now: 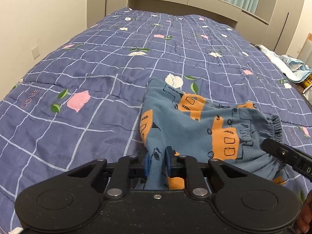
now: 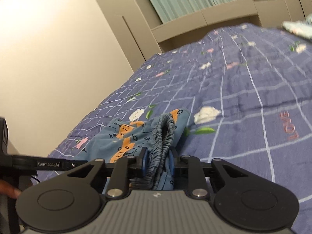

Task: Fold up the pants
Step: 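Grasp the folded edge with the left gripper while the right gripper grasps the waistband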

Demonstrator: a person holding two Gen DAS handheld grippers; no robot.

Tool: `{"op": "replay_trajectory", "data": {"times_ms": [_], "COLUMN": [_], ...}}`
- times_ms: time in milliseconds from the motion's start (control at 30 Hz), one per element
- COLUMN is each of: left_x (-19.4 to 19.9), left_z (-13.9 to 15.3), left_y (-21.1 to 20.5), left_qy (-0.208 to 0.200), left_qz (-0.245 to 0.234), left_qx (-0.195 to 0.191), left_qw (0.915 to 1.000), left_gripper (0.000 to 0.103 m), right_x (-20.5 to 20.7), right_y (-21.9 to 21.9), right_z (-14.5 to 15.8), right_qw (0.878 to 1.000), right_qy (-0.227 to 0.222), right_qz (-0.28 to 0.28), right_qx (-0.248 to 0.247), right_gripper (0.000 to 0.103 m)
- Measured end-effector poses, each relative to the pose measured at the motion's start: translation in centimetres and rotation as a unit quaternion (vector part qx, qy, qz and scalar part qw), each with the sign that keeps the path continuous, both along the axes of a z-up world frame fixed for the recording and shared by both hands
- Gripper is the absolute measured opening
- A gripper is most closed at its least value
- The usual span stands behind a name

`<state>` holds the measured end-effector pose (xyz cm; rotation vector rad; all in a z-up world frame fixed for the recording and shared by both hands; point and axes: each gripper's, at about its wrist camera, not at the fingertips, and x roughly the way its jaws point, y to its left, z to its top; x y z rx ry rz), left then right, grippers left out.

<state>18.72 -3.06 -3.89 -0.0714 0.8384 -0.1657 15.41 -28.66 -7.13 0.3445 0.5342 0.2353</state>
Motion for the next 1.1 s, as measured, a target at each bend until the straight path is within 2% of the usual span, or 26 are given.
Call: {"op": "replay_trajectory", "data": {"times_ms": [67,267,433,600,733,833,900,1033,1100], "left_x": [0.0,0.4,1.1,1.8,2.2,2.1,2.0,2.5,2.7], "left_z": [0.2,1.7,2.3,2.8,2.5,2.0,1.8,1.3,1.0], "left_y": [-0.2,-1.9,-4.9,-8.8,-12.4,-14.3,-14.6,-13.6,-13.3], "left_qy": [-0.001,-0.018,-0.03,-0.048,-0.054,-0.057,-0.062,-0.044,-0.036], "left_qz": [0.0,-0.019,-0.046,-0.051,-0.074,-0.081,-0.08,-0.069,-0.066], "left_qx": [0.002,-0.018,-0.029,-0.053,-0.064,-0.054,-0.046,-0.044,-0.036], "left_qw": [1.0,0.9995,0.9981,0.9961,0.9938,0.9936,0.9938,0.9957,0.9965], "left_gripper": [0.016,0.014,0.014,0.012,0.011,0.011,0.012,0.016,0.023], "right_x": [0.0,0.2,0.1,-0.3,-1.1,-1.6,-1.8,-1.7,-1.7], "right_y": [0.6,-0.1,-2.8,-5.8,-8.5,-10.5,-11.2,-11.7,-11.8], "right_z": [0.7,3.1,4.6,5.3,5.0,3.9,3.1,1.8,1.4], "right_qw": [1.0,0.999,0.997,0.994,0.991,0.991,0.991,0.99,0.989], "right_qy": [-0.007,-0.033,-0.054,-0.064,-0.063,-0.045,-0.035,-0.02,-0.016], "right_qz": [0.007,0.006,-0.018,-0.051,-0.089,-0.111,-0.116,-0.125,-0.131], "right_qx": [-0.024,-0.039,-0.06,-0.073,-0.077,-0.067,-0.063,-0.057,-0.059], "right_gripper": [0.022,0.021,0.02,0.02,0.02,0.02,0.02,0.021,0.024]}}
